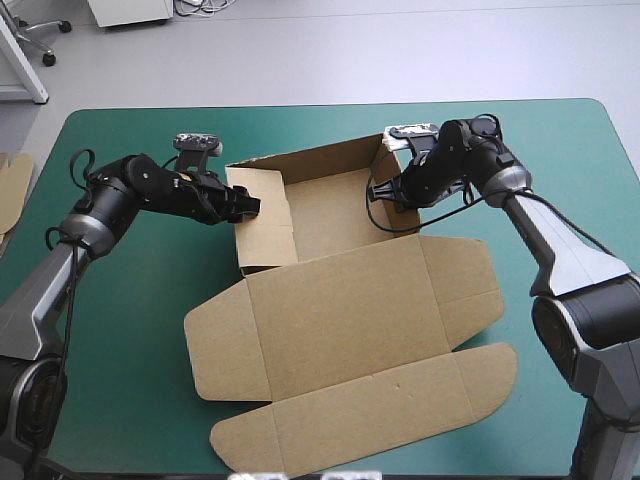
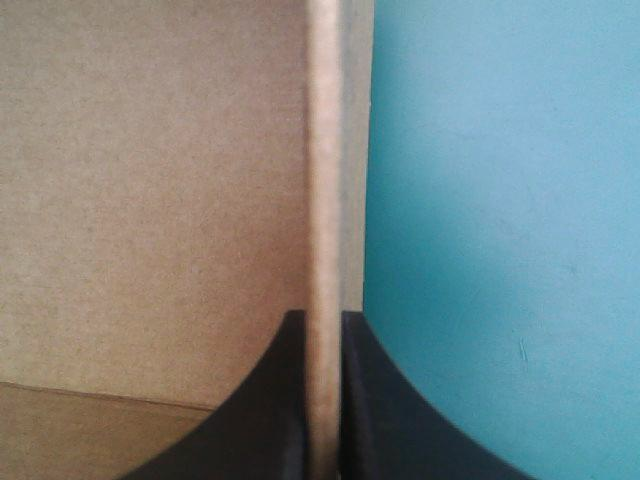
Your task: Fold the box
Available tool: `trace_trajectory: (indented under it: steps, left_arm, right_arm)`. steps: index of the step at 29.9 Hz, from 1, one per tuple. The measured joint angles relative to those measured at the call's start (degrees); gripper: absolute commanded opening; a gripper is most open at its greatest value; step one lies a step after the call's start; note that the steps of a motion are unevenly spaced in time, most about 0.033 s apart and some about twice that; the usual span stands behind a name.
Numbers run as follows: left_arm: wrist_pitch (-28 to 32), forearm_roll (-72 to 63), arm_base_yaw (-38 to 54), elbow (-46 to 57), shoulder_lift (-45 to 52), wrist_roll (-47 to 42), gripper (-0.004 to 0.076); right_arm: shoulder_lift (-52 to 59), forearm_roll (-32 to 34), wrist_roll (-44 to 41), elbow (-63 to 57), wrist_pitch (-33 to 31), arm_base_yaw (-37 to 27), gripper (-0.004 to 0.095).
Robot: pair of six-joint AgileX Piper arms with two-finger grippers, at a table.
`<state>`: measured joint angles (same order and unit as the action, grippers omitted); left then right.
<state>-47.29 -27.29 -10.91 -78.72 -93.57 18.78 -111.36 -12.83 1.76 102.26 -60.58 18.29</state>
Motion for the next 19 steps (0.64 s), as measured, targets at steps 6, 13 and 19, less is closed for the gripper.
trace_trajectory:
  steps: [6, 13, 19]
  left_arm:
    - [0.8, 6.4, -1.5, 0.0, 0.0, -6.4, 0.0333]
    - [1.4, 18.7, -5.6, -2.1, -1.5, -17.8, 0.0320]
    - [-2.2, 26.0, -8.1, -8.4, -6.1, -26.7, 0.0320]
  right_arm:
    - [0.0, 0.0, -0.2, 0.0, 0.1, 0.5, -0.0025]
    - [0.0, 1.2, -1.8, 0.0, 0.6, 1.6, -0.0024]
    - [0.0, 2.2, -4.3, 0.0, 0.9, 1.8, -0.0021]
